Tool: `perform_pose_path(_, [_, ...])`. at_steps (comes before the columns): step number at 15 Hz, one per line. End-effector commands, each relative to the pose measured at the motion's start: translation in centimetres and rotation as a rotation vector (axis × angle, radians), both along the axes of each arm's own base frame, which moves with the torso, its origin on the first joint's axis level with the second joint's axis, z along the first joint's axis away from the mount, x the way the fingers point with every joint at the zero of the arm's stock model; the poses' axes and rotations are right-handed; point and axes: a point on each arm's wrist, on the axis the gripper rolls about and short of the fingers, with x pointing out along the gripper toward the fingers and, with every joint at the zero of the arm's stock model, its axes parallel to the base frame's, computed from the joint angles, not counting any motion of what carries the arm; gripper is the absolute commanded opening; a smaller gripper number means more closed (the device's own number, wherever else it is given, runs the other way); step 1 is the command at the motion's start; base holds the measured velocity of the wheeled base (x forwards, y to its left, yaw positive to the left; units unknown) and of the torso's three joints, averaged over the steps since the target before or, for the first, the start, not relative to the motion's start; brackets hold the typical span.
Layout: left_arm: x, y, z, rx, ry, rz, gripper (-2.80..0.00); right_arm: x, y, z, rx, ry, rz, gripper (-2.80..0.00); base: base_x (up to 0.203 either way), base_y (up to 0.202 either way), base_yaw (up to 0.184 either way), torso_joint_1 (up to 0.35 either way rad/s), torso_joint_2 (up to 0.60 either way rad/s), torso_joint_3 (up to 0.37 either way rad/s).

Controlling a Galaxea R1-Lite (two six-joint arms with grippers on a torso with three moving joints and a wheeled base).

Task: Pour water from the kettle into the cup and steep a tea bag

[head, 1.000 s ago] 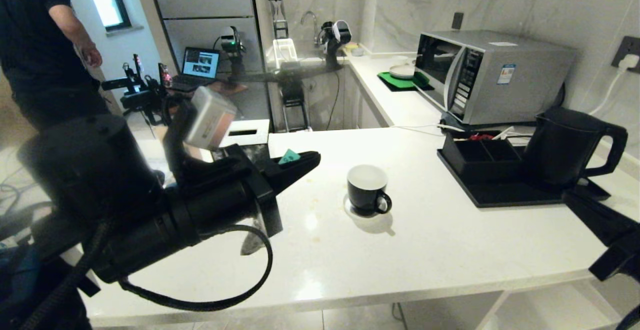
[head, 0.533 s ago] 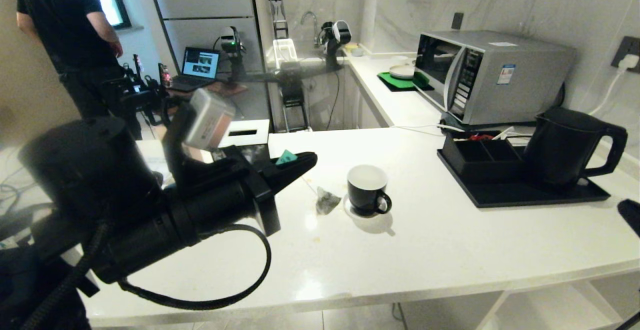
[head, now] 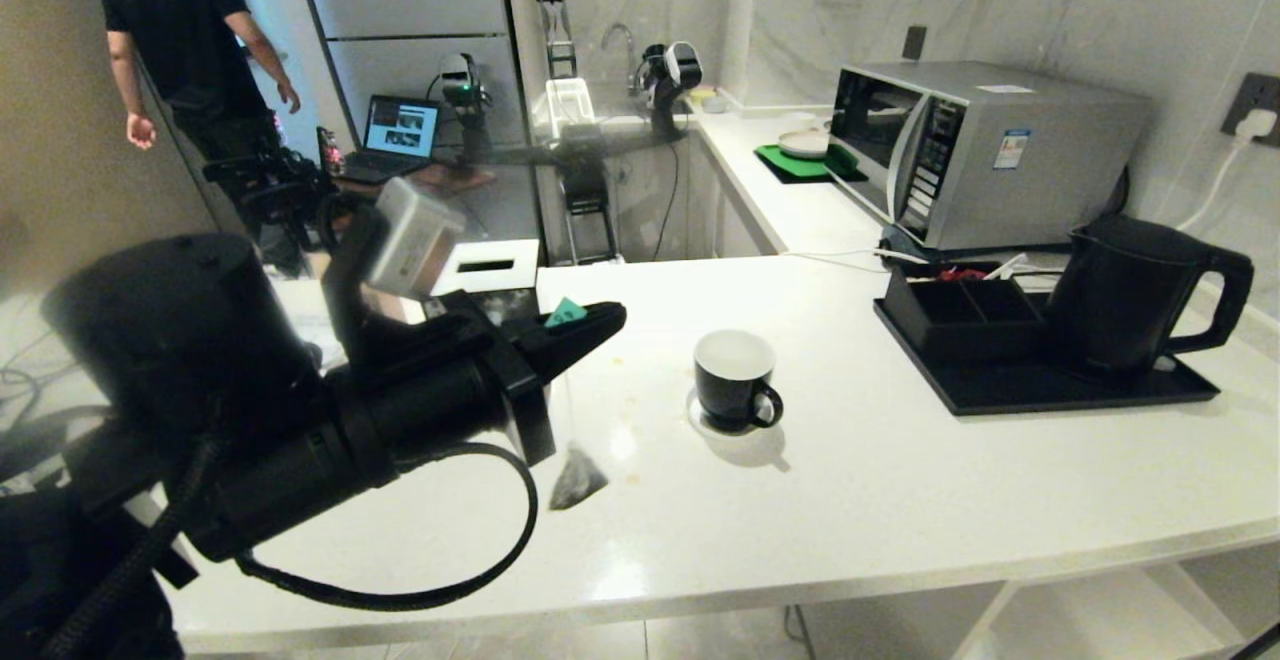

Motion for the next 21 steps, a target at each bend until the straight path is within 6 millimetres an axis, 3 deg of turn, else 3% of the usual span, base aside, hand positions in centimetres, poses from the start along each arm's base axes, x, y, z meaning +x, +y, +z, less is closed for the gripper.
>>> perform_pose_path(1, [0.1,0.1,0.0,-0.003,-0.003,0.006,-2.80,-1.3,-0.1,-0.4,0.002,-0.051,-0.003,-2.80,0.000,0.000,0.000,0.000,0.00,0.000])
perform_pose_path(11, [0.2,0.3,-0.3,0.004,0.002,0.015,-2.80,-4.4,0.2,-4.8,0.036,0.035,0.074,-2.80,0.000,0.000,0.000,0.000,0.00,0.000])
perform_pose_path(21, [-0.3,1.2,-1.1,0.022,0.026,0.054,-2.80,-4.3,0.2,-4.8,0.035,0.035,0.077,-2.80,0.000,0.000,0.000,0.000,0.00,0.000])
